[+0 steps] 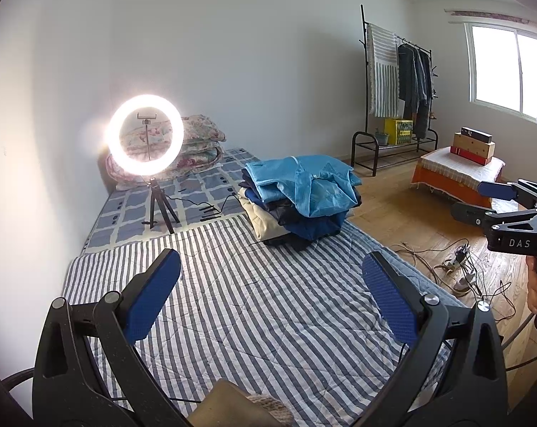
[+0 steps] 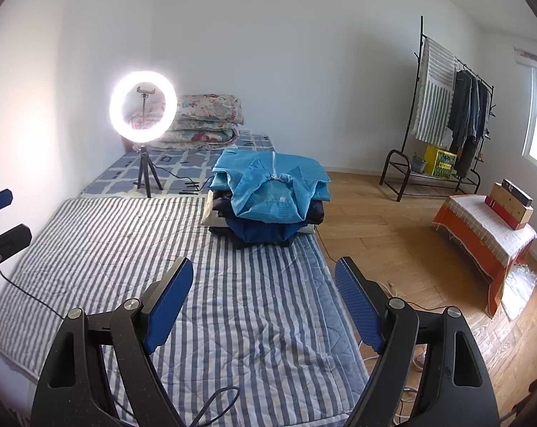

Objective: Fold large clothes

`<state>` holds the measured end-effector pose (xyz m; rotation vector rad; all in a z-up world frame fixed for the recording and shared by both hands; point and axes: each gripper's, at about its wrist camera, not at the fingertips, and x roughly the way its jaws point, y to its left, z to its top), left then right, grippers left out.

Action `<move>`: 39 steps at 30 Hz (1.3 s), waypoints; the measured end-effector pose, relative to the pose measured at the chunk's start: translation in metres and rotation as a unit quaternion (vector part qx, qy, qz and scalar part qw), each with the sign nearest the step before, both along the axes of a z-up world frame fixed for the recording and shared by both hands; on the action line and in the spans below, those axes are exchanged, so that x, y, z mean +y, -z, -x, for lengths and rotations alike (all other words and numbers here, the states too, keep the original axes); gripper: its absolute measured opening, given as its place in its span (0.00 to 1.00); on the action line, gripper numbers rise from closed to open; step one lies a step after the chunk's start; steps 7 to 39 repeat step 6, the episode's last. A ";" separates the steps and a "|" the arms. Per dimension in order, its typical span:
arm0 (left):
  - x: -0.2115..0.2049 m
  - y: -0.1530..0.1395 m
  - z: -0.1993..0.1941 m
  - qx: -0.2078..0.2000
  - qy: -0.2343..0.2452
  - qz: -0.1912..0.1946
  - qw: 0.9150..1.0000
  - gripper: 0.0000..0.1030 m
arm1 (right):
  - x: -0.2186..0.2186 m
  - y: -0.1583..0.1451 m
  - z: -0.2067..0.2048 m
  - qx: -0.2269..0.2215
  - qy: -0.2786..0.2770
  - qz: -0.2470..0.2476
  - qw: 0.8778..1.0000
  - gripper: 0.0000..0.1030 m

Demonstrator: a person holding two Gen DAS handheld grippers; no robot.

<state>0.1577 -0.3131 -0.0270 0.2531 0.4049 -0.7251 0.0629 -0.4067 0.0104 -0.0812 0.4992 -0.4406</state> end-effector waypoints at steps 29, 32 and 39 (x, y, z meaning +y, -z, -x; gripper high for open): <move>0.004 -0.001 -0.001 -0.007 -0.006 0.006 1.000 1.00 | -0.001 0.001 0.002 0.001 -0.001 -0.005 1.000 0.80; 0.004 -0.001 -0.001 -0.007 -0.006 0.006 1.000 1.00 | -0.001 0.001 0.002 0.001 -0.001 -0.005 1.000 0.80; 0.004 -0.001 -0.001 -0.007 -0.006 0.006 1.000 1.00 | -0.001 0.001 0.002 0.001 -0.001 -0.005 1.000 0.80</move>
